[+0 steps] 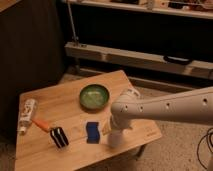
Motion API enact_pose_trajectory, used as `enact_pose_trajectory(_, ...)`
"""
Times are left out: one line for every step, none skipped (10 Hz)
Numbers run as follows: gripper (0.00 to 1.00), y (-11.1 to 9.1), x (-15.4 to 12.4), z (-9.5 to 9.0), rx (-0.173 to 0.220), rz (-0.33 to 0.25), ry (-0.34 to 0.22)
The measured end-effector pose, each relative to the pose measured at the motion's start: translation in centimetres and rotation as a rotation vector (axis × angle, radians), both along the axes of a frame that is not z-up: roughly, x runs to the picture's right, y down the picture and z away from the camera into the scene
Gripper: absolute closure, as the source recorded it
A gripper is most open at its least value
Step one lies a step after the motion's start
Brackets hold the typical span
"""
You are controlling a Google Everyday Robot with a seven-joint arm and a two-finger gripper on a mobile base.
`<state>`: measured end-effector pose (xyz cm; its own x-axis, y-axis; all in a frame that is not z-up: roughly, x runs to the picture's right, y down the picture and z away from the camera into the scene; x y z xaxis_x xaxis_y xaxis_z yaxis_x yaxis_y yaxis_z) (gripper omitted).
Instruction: Place the ceramic cup over the eraser
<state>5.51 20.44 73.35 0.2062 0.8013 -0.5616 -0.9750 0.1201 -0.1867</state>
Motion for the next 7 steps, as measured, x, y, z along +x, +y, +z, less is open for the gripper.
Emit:
enact_pose_trajectory(0.20, -0.05, -0.05, 0.04, 0.001, -0.001, -0.009)
enact_pose_trajectory(0.20, -0.06, 0.06, 0.06, 0.000, 0.001, -0.008)
enact_pose_trajectory(0.20, -0.09, -0.06, 0.24, -0.004, 0.000, -0.009)
enact_pose_trajectory(0.20, -0.05, -0.10, 0.41, -0.011, -0.003, -0.007)
enact_pose_trajectory(0.20, -0.01, 0.05, 0.54, -0.018, -0.005, -0.001)
enact_pose_trajectory(0.23, -0.01, 0.00, 0.70, -0.023, -0.011, 0.003)
enact_pose_trajectory(0.33, 0.03, -0.36, 0.80, -0.028, -0.016, 0.007)
